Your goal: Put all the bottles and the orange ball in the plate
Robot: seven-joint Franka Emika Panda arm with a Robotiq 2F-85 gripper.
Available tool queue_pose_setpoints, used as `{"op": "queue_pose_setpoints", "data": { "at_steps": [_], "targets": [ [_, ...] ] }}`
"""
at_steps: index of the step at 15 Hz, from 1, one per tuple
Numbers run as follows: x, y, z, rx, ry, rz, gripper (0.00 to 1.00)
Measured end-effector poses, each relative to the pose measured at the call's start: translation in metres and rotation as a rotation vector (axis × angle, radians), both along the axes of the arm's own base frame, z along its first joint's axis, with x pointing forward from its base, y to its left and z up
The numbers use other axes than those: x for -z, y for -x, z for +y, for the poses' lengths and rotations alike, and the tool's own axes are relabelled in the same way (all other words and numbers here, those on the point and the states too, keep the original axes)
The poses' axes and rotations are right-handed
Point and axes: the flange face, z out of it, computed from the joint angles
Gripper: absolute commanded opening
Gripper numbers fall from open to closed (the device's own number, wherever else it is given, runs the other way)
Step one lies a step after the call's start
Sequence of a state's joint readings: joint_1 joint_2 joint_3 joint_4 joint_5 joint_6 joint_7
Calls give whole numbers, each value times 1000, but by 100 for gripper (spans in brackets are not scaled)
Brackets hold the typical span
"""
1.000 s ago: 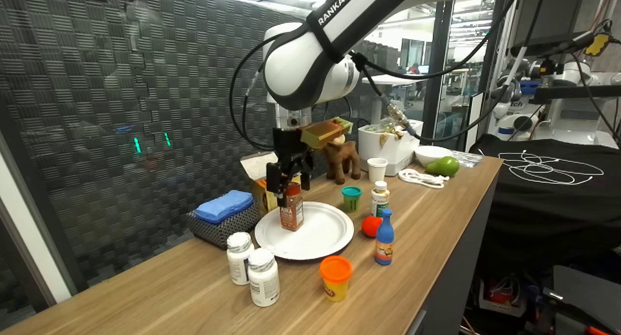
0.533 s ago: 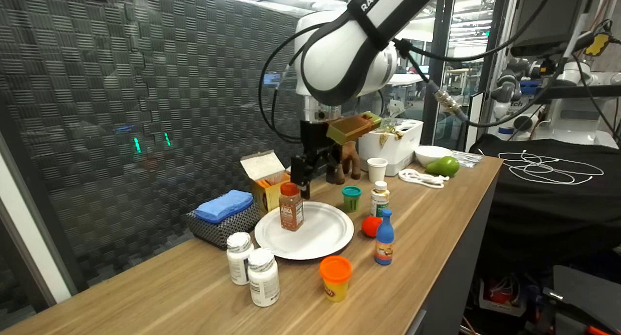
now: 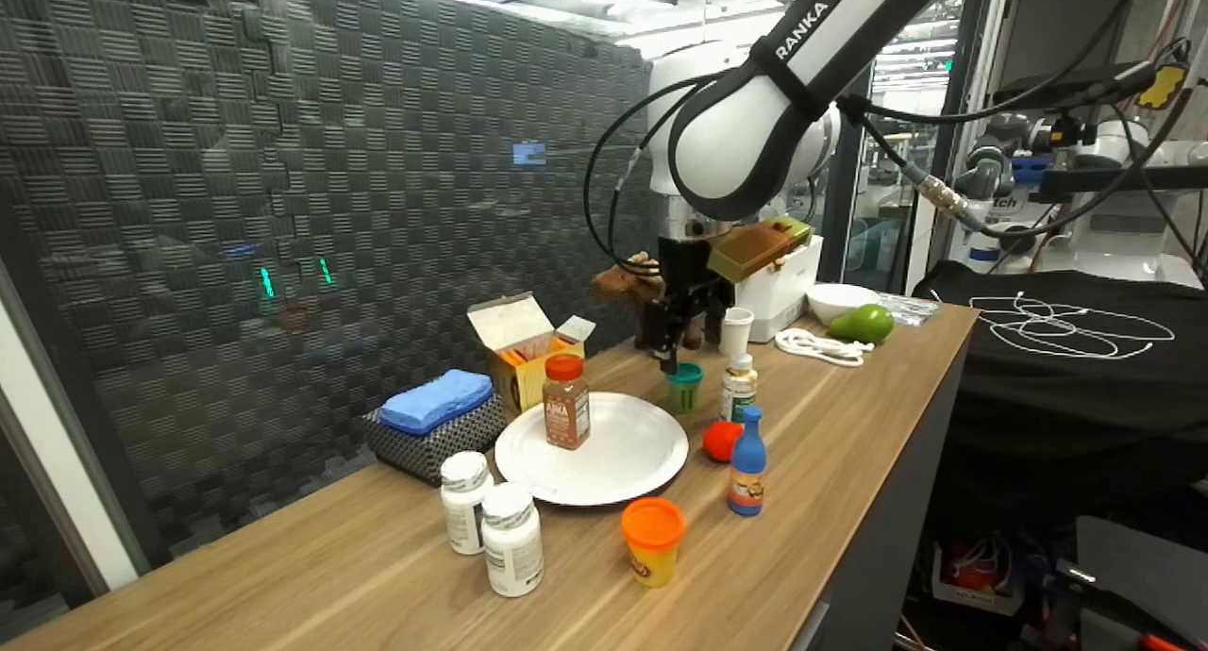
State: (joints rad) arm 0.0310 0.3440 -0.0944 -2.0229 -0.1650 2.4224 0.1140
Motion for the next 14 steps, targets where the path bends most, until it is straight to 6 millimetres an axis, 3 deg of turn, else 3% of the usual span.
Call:
{"op": "queue_pose_setpoints", "data": {
  "at_steps": [3,7,13,14],
  "targets": [
    [18,0,-19,28,4,27,100],
    [39,-6,-30,31,-1,52,100],
    [39,-21,-31,12,-11,37,100],
    [37,-23,-31,9,-12,31,75]
  ]
}}
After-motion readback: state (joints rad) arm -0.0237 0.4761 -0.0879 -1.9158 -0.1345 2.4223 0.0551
